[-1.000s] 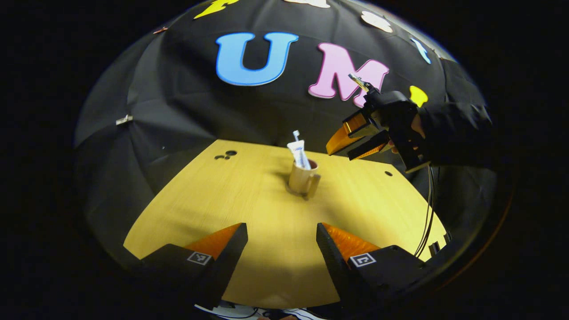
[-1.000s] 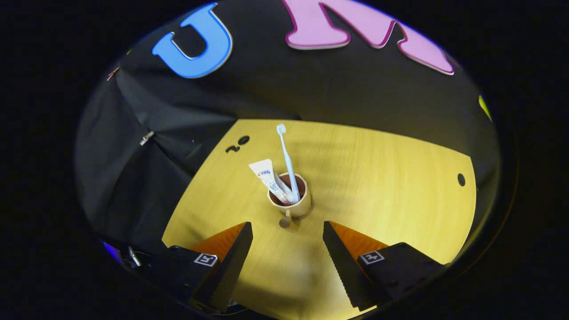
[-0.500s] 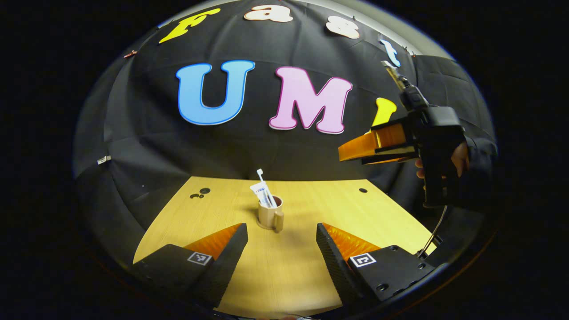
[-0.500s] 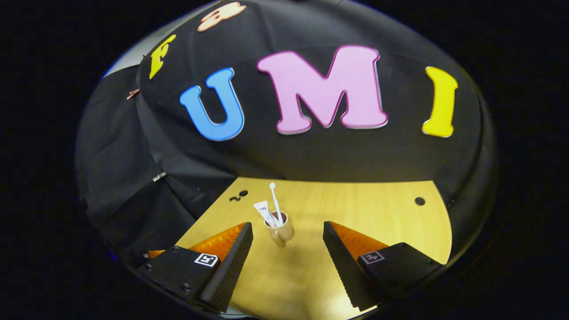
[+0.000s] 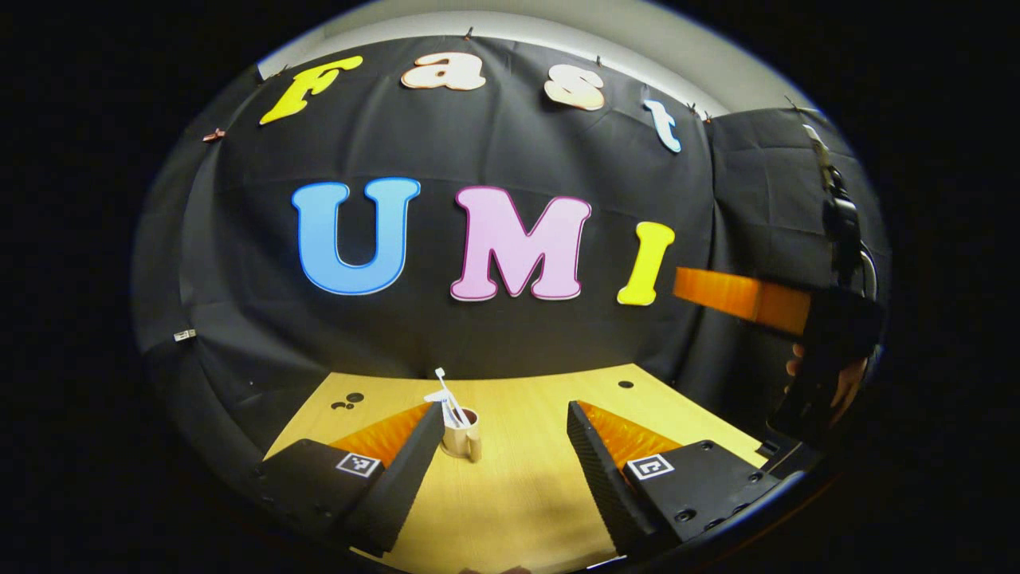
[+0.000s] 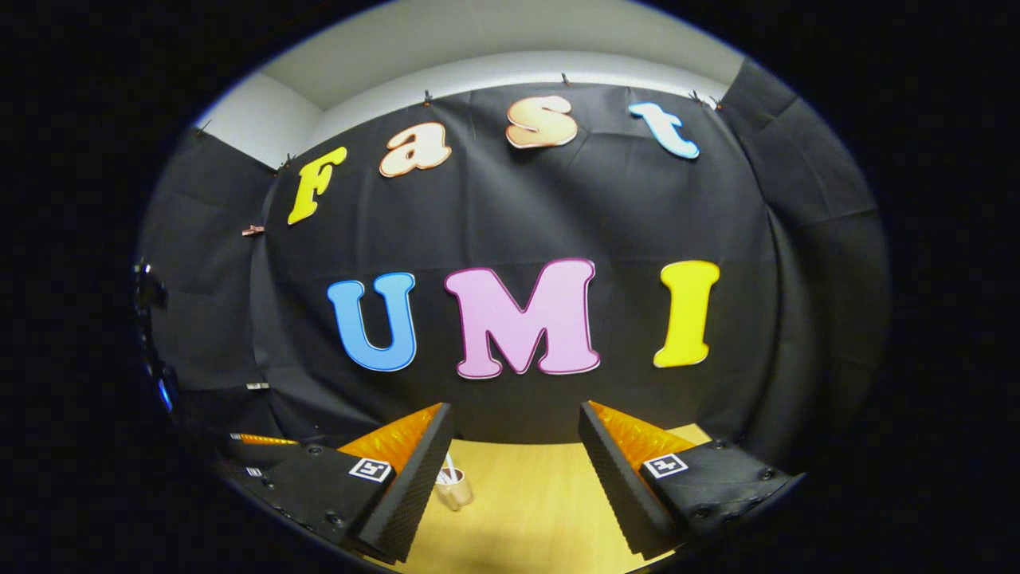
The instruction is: Put the toothbrush and toothpaste on the desktop into the cup, then pick up the cup and place it on the coaster on the desktop.
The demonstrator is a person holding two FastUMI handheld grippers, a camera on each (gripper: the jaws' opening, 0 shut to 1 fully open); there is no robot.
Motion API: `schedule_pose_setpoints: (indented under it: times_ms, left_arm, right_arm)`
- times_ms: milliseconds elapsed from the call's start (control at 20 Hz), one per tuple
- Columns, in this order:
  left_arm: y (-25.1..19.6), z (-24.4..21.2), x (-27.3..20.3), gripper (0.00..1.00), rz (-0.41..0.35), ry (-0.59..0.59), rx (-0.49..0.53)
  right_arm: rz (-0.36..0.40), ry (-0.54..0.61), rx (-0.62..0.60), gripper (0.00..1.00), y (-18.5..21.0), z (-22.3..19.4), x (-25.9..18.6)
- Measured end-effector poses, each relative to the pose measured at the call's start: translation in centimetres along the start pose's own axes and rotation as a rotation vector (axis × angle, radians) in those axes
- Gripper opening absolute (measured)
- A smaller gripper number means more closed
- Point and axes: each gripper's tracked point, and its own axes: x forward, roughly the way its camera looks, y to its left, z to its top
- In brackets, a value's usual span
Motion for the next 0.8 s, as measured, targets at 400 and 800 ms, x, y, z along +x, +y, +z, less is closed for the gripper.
schedule_pose_setpoints:
  times_ms: [400,800]
  left_arm:
    - [-0.6,0.1,-0.7,0.96,0.040,-0.027,0.005]
    - [-0.8,-1.0,0.4,0.97,0.089,-0.007,-0.034]
  right_arm:
    - [0.042,0.159,-0.049,0.97,0.3,-5.8,-4.6]
    - [0.138,0.202,-0.019,0.97,1.4,-7.5,-2.8]
